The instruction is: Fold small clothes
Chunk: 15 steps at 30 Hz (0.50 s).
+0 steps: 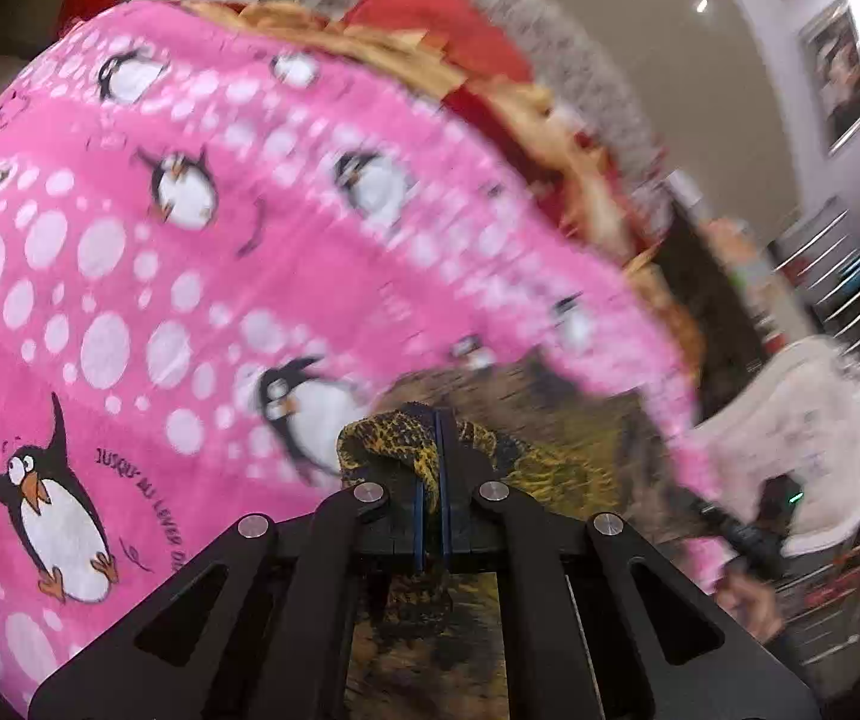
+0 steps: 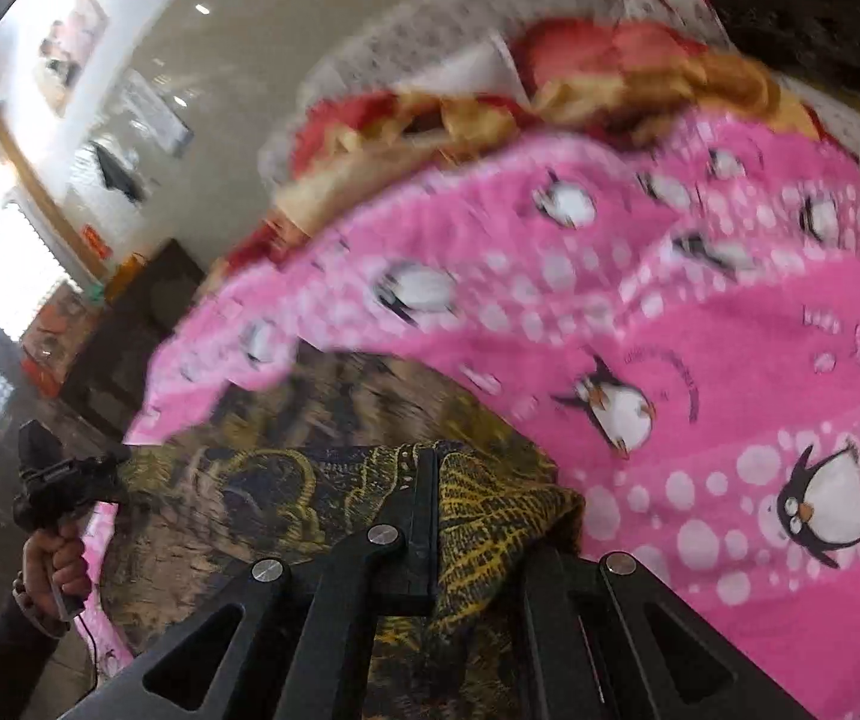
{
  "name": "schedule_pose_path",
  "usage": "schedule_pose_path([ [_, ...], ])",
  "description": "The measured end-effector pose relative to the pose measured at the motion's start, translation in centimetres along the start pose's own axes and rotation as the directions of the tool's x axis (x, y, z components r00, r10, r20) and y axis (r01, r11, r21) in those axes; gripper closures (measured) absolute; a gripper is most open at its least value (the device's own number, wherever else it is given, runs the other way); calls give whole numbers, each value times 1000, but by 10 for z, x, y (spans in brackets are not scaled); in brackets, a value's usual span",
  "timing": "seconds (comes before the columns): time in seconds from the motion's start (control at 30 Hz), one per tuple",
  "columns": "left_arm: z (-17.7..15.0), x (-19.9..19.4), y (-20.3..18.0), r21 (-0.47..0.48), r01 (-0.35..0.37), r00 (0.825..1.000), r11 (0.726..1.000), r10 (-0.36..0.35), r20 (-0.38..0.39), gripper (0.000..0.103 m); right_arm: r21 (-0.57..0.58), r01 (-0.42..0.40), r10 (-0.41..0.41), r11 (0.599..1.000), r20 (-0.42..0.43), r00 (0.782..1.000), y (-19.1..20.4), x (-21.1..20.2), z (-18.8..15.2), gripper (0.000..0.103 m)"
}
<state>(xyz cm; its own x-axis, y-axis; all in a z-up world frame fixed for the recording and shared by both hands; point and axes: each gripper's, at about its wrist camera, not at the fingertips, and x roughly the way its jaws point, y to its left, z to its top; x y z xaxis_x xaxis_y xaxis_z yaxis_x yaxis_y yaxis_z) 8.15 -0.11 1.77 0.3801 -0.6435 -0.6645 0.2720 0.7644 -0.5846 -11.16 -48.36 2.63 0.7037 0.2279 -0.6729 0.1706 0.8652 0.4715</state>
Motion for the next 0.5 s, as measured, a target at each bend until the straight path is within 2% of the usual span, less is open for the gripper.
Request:
schedule_pose_path([
  [0.03, -2, 5, 2, -3, -16, 1000, 1000, 16, -12, 100, 15, -7, 8, 1000, -20, 1000, -4, 7, 0, 101],
  [0.1, -7, 12, 7, -10, -36, 999, 999, 36, -13, 99, 24, -24, 24, 999, -5, 1000, -9, 11, 1, 101],
  [0.2, -10, 11, 14, -28, -13, 1000, 1000, 13, 5, 98, -3, -34, 34, 999, -3, 999, -8, 14, 5, 102],
  [0.27, -10, 7, 16, -34, 0, 1000, 999, 1, 12, 98, 23, -67, 68, 997, -18, 998, -14, 15, 7, 102],
  [0.37, -11, 2, 18, -33, -5, 1000, 999, 5, 9, 98, 109, -133, 140, 985, -52, 989, -26, 13, 10, 101],
  [0.4, -12, -3, 20, -37, -9, 1000, 999, 9, 8, 98, 175, -177, 190, 968, -59, 980, -35, 10, 11, 99],
  [0.5, -11, -20, 25, -49, -43, 999, 998, 44, 16, 92, 290, -263, 269, 920, 21, 963, -50, -13, 13, 97],
])
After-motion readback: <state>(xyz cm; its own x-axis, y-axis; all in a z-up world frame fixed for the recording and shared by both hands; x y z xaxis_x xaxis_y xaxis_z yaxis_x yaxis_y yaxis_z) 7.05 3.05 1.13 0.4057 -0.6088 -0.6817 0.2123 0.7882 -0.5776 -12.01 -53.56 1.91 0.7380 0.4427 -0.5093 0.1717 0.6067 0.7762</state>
